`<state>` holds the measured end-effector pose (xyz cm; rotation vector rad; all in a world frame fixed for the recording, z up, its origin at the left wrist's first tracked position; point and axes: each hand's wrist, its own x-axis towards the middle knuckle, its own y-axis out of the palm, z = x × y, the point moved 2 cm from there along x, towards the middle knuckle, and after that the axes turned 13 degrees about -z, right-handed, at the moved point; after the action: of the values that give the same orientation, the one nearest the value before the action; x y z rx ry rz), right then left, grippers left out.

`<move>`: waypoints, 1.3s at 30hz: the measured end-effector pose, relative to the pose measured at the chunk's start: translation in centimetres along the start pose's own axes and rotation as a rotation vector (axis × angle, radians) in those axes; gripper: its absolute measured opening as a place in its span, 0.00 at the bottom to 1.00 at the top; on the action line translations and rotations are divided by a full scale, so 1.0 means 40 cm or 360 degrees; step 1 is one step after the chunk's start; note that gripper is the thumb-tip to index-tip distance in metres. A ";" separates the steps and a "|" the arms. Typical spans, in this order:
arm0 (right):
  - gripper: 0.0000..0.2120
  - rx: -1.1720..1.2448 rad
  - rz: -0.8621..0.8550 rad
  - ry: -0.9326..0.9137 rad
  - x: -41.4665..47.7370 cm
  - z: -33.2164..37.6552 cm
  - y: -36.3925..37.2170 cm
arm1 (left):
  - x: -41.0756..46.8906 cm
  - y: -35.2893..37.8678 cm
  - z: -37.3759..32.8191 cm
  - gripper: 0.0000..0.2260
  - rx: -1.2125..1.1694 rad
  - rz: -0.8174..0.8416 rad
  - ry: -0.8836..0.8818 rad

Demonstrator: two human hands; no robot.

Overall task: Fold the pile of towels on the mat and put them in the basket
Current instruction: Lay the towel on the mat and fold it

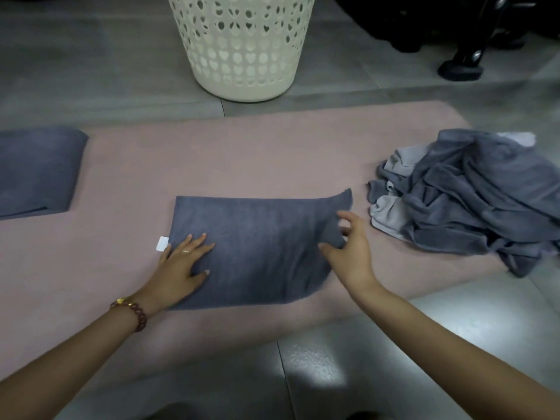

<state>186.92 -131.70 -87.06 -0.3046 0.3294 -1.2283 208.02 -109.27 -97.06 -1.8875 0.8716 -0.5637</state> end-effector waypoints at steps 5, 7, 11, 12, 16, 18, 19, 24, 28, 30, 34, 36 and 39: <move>0.26 -0.0216 0.0404 -0.0832 -0.128 0.150 0.164 | 0.054 -0.089 -0.069 0.11 -0.1429 -0.0005 -0.0815; 0.27 -0.0304 0.0698 -0.1026 -0.200 0.154 0.239 | 0.074 -0.095 -0.084 0.19 -0.1915 0.0060 -0.1155; 0.32 -0.0752 0.1180 -0.1601 -0.291 0.051 0.322 | 0.072 -0.070 -0.084 0.20 -0.2025 0.0002 -0.1375; 0.33 -0.0836 0.1176 -0.1706 -0.294 0.014 0.325 | 0.068 -0.056 -0.077 0.16 -0.1874 -0.0040 -0.1361; 0.42 -0.1320 0.0821 -0.1899 -0.233 -0.094 0.286 | 0.064 -0.036 -0.052 0.12 -0.1318 -0.0435 -0.0988; 0.41 -0.1299 0.0740 -0.1893 -0.186 -0.141 0.251 | 0.061 -0.052 -0.051 0.10 -0.1213 -0.0642 -0.0785; 0.40 -0.1293 0.0719 -0.1886 -0.166 -0.161 0.235 | 0.055 -0.065 -0.052 0.09 -0.1185 -0.0727 -0.0749; 0.35 -0.1322 0.0758 -0.1846 -0.156 -0.212 0.222 | 0.008 -0.056 -0.001 0.17 -0.0830 -0.0643 -0.0650; 0.37 -0.1315 0.0744 -0.1727 -0.174 -0.216 0.235 | -0.002 -0.061 -0.020 0.14 -0.0722 -0.0862 -0.0734; 0.35 -0.1290 0.0758 -0.1752 -0.167 -0.217 0.231 | -0.013 -0.064 -0.015 0.11 -0.0660 -0.0863 -0.0731; 0.34 -0.1252 0.0757 -0.1763 -0.160 -0.218 0.225 | -0.073 -0.064 0.013 0.14 -0.0383 -0.0615 -0.0523; 0.34 -0.1293 0.0792 -0.1784 -0.159 -0.216 0.225 | -0.097 -0.059 0.022 0.11 -0.0126 -0.0565 -0.0373; 0.33 -0.1295 0.0906 -0.1804 -0.160 -0.220 0.222 | -0.107 -0.060 0.021 0.08 0.0243 -0.0564 -0.0218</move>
<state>189.10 -123.33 -98.14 -1.4210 -0.1070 -0.1791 206.65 -104.77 -95.36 -1.9244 0.3938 -0.6839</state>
